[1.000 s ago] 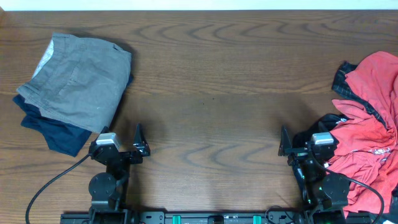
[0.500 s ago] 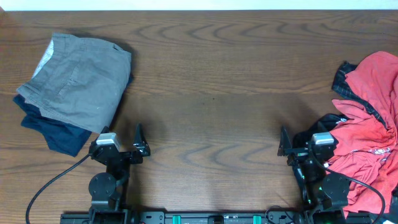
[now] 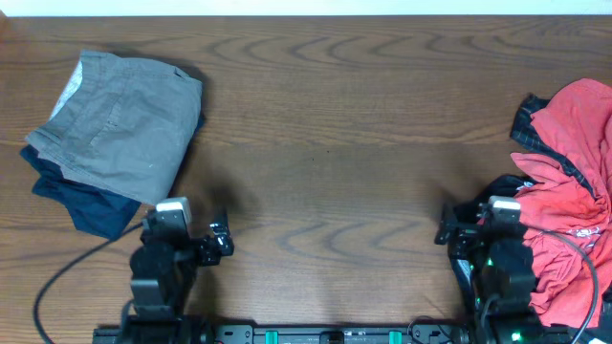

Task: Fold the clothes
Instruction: 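Reach the right gripper into the red and black clothing pile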

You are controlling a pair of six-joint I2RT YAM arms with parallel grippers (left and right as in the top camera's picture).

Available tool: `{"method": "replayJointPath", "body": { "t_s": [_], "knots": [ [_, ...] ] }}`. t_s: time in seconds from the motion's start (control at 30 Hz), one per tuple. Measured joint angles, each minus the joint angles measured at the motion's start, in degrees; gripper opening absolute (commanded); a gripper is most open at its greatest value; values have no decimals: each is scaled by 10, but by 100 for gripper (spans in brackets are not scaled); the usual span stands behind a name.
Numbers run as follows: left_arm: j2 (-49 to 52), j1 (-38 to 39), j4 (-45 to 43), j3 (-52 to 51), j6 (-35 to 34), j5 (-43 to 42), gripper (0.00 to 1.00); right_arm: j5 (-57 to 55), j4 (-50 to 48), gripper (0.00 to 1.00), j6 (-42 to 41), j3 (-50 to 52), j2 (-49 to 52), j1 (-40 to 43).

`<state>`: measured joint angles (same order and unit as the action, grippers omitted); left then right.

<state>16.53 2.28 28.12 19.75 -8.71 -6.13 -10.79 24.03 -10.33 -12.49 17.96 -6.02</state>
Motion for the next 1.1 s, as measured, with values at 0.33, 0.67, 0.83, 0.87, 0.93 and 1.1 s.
{"method": "replayJointPath", "body": {
  "t_s": [0.33,0.67,0.83,0.87,0.93,1.1],
  "knots": [
    [231,0,93,155,0,-32,98,-34,27,94,-38,-139,282,61],
    [331,0,94,157,0,-47,98,-83,25,77,-98,-143,460,103],
    [344,0,94,157,0,-47,98,-90,-3,41,-138,-143,530,137],
    [344,0,94,157,0,-47,98,-91,-5,29,-142,-143,538,140],
    [344,0,94,157,0,-47,98,-92,-7,18,-150,-143,546,142],
    [344,0,90,157,0,-47,98,-94,21,4,-162,-156,532,142]
  ]
}}
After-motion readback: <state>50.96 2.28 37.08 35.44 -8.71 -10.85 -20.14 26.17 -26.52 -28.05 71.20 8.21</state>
